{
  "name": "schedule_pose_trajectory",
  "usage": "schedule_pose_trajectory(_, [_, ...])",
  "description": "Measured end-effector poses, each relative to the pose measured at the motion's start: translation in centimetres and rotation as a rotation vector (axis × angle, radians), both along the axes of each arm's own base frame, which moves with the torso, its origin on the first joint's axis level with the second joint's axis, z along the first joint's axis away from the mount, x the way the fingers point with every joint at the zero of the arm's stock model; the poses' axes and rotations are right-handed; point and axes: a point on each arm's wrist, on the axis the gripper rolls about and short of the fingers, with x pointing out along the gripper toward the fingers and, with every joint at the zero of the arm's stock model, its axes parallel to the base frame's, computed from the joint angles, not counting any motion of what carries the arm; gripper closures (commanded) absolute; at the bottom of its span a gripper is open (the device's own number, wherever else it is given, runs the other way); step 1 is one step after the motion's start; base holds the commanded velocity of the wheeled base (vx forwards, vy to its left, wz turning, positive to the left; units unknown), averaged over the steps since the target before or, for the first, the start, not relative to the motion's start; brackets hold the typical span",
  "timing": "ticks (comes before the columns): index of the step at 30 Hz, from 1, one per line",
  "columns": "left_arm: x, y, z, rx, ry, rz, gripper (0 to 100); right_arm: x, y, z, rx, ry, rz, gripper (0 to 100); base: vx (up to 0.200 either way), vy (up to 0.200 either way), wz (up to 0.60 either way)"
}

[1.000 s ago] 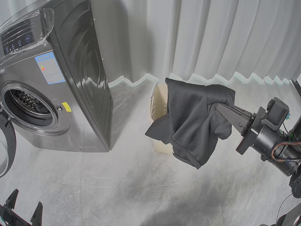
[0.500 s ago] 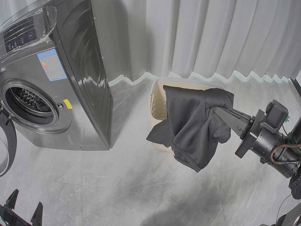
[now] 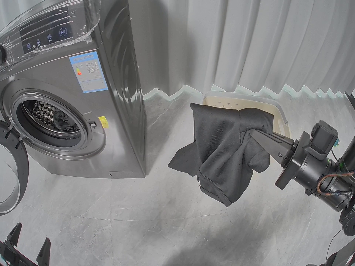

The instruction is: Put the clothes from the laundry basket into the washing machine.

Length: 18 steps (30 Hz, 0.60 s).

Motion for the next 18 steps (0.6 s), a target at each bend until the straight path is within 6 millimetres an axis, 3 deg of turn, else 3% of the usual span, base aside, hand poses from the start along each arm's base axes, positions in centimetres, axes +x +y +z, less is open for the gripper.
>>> schedule_pose_trajectory(14, [0.0, 0.0, 0.0, 0.001, 0.0, 0.0, 0, 0.02, 0.08, -0.06, -0.002, 0.002, 0.004, 100, 0.0, 0.2, 0.0])
schedule_pose_trajectory(18, [0.0, 0.0, 0.0, 0.002, 0.0, 0.0, 0, 0.02, 0.08, -0.1, -0.003, 0.003, 0.003, 100, 0.0, 0.0, 0.0])
